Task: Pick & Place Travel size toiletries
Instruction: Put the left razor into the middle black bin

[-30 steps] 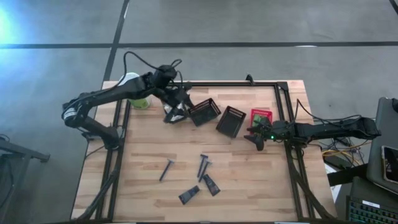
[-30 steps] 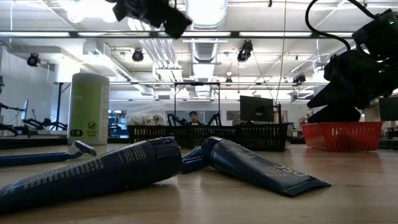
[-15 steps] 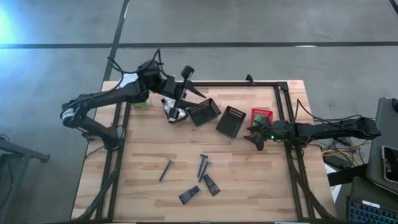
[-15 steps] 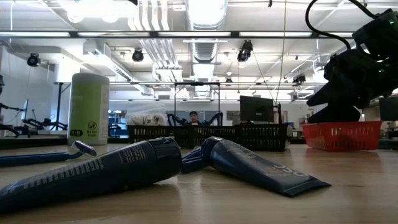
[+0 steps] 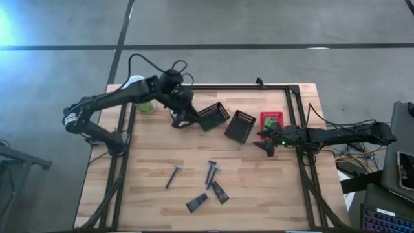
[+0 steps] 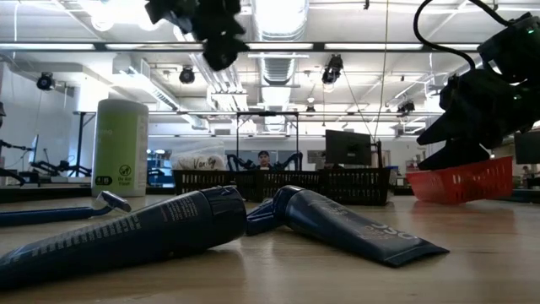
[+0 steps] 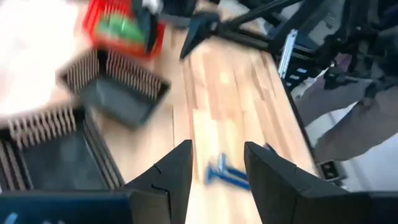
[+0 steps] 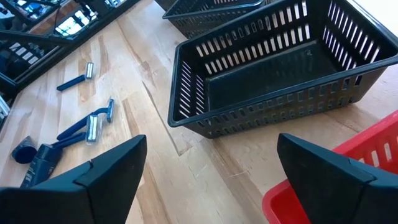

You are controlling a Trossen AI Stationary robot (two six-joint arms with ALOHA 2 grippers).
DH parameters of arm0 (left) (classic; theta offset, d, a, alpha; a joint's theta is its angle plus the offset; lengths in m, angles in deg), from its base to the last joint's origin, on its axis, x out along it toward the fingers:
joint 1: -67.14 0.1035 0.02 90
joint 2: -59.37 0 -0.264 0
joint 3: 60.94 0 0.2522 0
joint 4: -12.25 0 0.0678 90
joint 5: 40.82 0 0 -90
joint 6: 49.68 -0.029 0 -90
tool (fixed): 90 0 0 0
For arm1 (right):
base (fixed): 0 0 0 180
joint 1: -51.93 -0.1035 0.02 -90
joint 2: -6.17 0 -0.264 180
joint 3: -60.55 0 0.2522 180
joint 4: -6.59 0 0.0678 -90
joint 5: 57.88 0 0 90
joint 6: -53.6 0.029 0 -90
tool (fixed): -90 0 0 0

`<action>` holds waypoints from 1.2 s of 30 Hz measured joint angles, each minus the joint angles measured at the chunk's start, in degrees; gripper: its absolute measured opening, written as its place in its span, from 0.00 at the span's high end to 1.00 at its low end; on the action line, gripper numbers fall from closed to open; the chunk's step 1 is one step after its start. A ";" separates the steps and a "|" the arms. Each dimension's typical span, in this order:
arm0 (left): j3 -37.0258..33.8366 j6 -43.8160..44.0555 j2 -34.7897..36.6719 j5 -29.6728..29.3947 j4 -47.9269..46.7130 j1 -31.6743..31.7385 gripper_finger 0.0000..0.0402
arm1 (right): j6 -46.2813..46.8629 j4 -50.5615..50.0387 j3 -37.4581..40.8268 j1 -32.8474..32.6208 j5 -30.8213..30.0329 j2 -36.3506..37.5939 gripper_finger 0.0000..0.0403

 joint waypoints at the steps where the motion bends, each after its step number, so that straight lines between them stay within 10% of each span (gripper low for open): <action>1: 0.00 1.83 0.00 0.04 -1.33 0.22 0.63 | 0.01 0.01 0.01 0.01 0.01 0.00 0.11; 10: 0.52 -3.40 2.25 1.49 -1.73 0.36 0.58 | 0.00 0.04 0.04 0.02 0.00 0.00 0.15; 22: 0.50 -6.34 5.17 11.30 4.82 1.17 0.12 | 0.02 0.11 0.04 0.02 0.00 0.02 0.22; 36: 0.49 4.38 6.19 -4.42 8.37 3.36 0.29 | 0.00 0.17 0.04 0.02 0.02 0.02 0.30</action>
